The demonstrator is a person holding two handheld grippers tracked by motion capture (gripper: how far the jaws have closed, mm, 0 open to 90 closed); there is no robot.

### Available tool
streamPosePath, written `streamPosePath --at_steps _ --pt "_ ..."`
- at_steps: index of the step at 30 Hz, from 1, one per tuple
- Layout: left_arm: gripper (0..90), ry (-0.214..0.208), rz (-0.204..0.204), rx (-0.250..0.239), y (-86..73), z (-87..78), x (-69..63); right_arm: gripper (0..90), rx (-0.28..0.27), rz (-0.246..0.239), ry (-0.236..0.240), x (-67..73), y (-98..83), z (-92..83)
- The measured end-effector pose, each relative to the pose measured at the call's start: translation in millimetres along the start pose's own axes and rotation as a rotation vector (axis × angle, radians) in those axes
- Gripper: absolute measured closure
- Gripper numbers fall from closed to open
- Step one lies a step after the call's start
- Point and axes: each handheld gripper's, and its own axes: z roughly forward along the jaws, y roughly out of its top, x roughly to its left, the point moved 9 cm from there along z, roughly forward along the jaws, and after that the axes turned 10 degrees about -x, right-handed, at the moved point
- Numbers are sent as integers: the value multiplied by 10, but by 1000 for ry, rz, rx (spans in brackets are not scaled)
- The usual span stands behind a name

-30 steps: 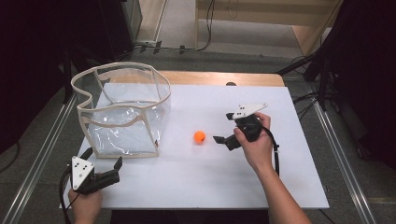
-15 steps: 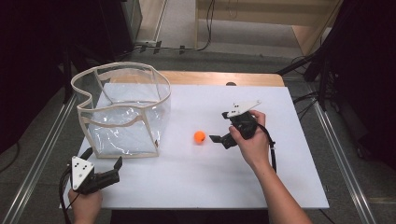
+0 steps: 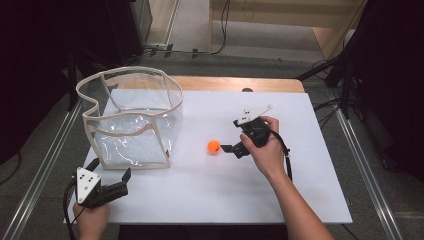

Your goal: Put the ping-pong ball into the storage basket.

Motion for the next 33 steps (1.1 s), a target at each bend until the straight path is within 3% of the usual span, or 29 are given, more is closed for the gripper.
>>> streamPosePath --at_steps 33 --pt "0 -2 2 1 -1 -1 -2 0 144 -25 67 41 -63 337"
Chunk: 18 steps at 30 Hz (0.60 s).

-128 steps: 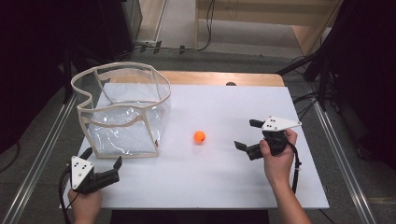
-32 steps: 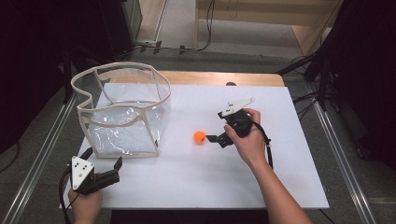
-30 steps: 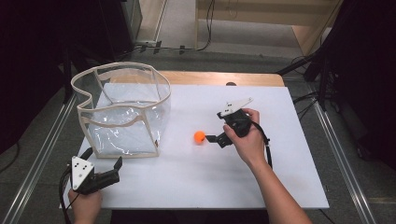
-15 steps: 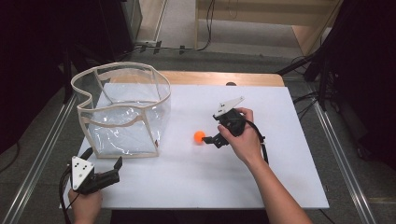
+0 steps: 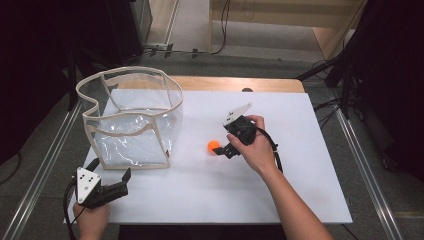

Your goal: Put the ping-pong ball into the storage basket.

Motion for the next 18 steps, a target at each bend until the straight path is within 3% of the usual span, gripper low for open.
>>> streamPosePath --at_steps 18 --pt "0 -2 2 1 -1 -1 -2 0 84 -3 25 -9 -21 181"
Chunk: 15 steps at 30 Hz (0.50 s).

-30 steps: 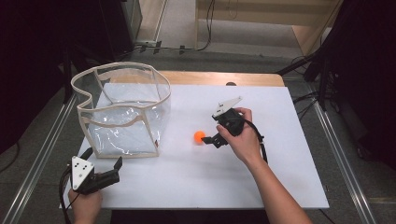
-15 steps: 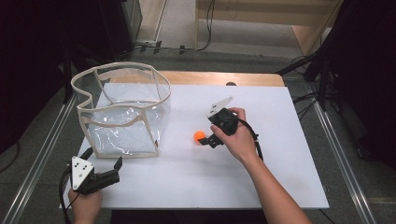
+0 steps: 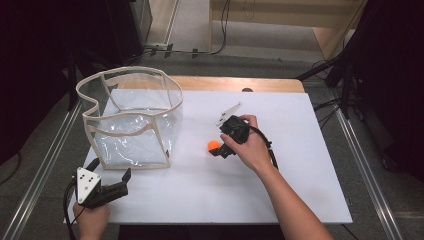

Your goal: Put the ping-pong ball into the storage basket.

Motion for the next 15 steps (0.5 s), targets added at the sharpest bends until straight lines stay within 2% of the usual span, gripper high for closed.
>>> streamPosePath --at_steps 13,15 --pt "0 -1 0 0 1 -1 0 0 49 -6 11 -19 -10 92" --pt "0 -1 -1 -1 1 0 0 0 59 5 14 -13 -20 108"
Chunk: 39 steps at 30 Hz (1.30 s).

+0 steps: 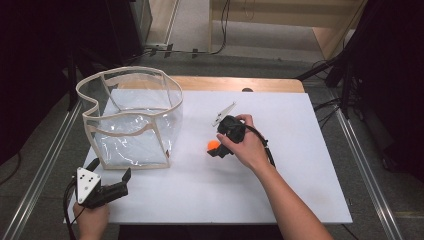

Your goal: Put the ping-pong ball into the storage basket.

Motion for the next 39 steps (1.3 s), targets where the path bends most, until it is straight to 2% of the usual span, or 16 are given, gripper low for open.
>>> streamPosePath --at_steps 20,23,34,39 --pt "0 -1 1 1 0 -1 0 0 102 15 -1 -22 -92 148" --pt "0 -1 0 0 1 0 1 95 114 13 -13 -42 -107 171" --pt "0 0 -3 -2 1 2 2 114 140 17 -9 -42 -134 250" --pt "0 -1 -4 -3 2 2 2 192 162 16 -8 -43 -151 270"
